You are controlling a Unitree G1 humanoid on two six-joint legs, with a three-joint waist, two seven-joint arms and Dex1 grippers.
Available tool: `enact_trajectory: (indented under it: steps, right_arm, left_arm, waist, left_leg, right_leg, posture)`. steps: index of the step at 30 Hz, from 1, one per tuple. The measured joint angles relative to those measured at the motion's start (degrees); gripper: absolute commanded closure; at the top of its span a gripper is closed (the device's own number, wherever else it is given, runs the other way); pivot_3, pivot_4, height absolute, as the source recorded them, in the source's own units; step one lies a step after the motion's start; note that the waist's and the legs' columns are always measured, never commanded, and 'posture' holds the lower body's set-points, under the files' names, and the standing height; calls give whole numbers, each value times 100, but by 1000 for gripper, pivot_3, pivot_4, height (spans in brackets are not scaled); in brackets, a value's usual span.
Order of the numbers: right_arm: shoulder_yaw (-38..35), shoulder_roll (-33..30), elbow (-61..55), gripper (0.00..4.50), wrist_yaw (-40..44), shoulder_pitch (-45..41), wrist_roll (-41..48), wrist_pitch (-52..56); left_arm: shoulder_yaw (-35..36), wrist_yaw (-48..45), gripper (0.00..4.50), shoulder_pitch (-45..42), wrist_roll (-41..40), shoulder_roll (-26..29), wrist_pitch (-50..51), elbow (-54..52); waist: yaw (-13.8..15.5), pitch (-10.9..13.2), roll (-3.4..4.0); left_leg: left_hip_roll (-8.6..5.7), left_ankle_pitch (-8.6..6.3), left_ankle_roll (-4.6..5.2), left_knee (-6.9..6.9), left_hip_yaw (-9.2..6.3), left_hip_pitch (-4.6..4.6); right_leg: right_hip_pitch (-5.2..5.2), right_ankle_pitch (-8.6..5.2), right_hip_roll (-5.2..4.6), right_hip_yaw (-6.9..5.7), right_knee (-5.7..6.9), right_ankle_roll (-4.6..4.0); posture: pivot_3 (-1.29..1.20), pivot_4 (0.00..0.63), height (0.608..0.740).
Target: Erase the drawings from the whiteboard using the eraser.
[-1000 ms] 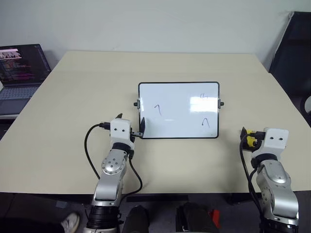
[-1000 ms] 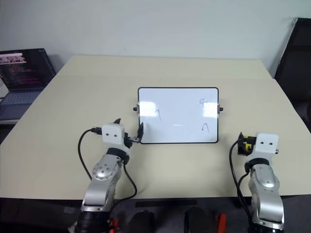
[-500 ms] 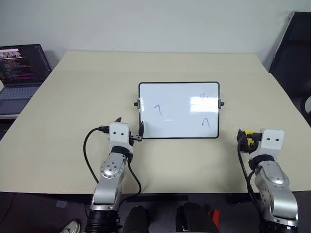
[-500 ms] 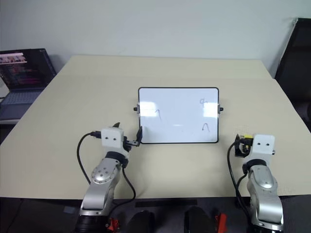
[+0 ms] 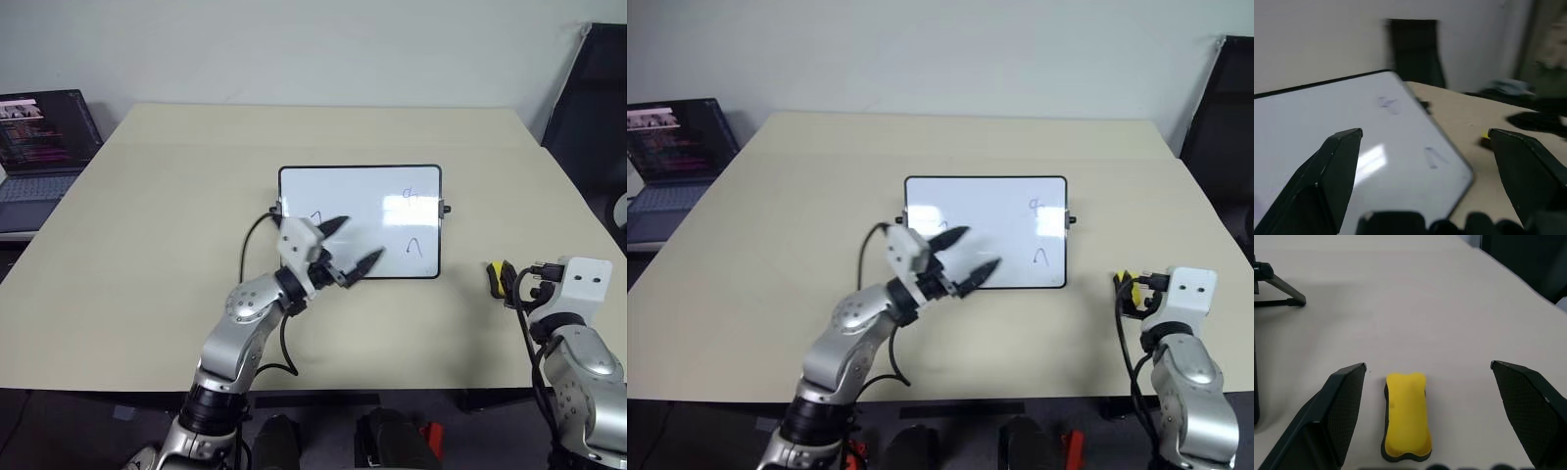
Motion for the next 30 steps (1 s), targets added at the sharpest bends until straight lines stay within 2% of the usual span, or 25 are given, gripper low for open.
enact_trajectory:
  steps: [9,15,30]
  right_arm:
    - [17,-261,939,29,165,-608,253,660]
    - [21,-353,1190,29,164,-876,248,671]
    - [39,-351,1241,29,117,-767,255,959]
  left_arm:
    - [-514,-1522,0,-730,326,417,-634,1430]
    - [-527,-1614,0,-788,488,367,-1003,1650]
    - [-521,-1663,0,-788,670,392,-1354,1845]
  waist:
    - [-1,4,7]
    - [10,5,8]
    - [7,5,9]
  left_leg:
    - [2,-1,2,-3,0,-9]
    - [3,-1,2,-4,-2,-10]
    - [3,-1,2,-3,-2,-9]
  right_leg:
    - [-3,-2,3,0,-11,-2]
    - [-4,-2,2,0,-11,-2]
    - [-4,-2,2,-1,-7,-1]
  posture:
    - [0,150,740]
    - [0,150,740]
    - [0,150,740]
